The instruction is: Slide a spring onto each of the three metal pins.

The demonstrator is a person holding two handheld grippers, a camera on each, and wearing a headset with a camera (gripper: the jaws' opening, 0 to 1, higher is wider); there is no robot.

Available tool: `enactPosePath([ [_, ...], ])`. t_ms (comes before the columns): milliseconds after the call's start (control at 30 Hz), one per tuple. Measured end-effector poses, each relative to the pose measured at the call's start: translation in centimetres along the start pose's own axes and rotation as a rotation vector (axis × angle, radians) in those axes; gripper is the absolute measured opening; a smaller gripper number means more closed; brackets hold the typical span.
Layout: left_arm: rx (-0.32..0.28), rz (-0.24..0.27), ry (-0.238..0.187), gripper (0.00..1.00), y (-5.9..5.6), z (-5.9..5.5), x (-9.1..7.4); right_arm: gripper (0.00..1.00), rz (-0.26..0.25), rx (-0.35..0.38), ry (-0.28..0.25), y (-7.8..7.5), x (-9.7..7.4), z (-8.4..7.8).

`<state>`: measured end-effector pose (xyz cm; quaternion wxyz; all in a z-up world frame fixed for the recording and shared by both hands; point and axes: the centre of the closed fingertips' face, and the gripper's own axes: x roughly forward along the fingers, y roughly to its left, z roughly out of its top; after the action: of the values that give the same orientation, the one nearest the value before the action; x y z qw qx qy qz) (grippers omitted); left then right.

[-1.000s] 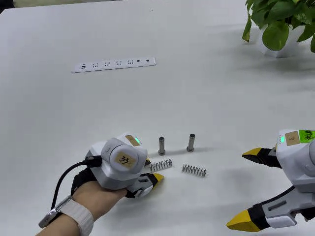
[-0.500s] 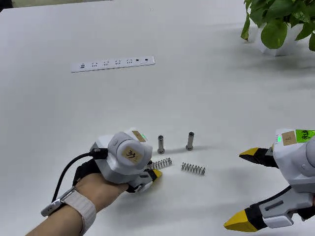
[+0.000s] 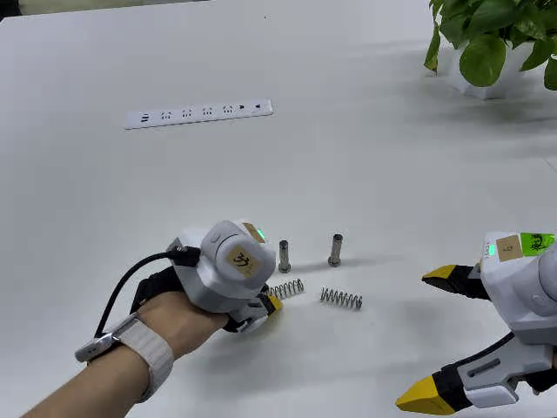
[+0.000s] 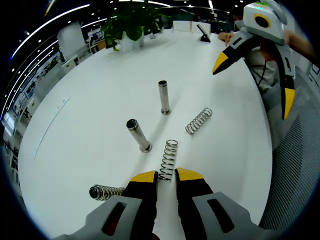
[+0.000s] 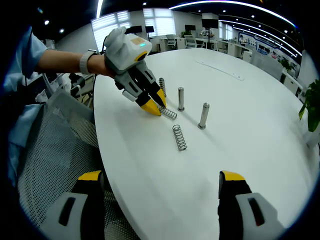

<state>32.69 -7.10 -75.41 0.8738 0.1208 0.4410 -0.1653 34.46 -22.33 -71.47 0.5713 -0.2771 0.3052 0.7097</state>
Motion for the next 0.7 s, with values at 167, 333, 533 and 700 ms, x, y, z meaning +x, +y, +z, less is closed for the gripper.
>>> enactPosePath([
  [167, 0.012, 0.000, 0.003, 0.12, -0.10, -0.13, 0.02, 0.96, 0.003, -0.001, 0.000, 0.20, 0.04, 0.11],
  [333, -0.009, 0.014, 0.001, 0.11, -0.03, -0.22, 0.00, 0.96, 0.007, 0.005, -0.004, 0.42, 0.16, 0.11],
  [533, -0.049, 0.029, -0.032, 0.10, -0.07, -0.31, -0.16, 0.96, 0.015, 0.020, -0.028, 0.64, 0.32, 0.61],
  [700, -0.054, 0.029, -0.043, 0.10, -0.43, -0.42, -0.38, 0.96, 0.021, 0.029, -0.041, 0.81, 0.42, 0.85],
])
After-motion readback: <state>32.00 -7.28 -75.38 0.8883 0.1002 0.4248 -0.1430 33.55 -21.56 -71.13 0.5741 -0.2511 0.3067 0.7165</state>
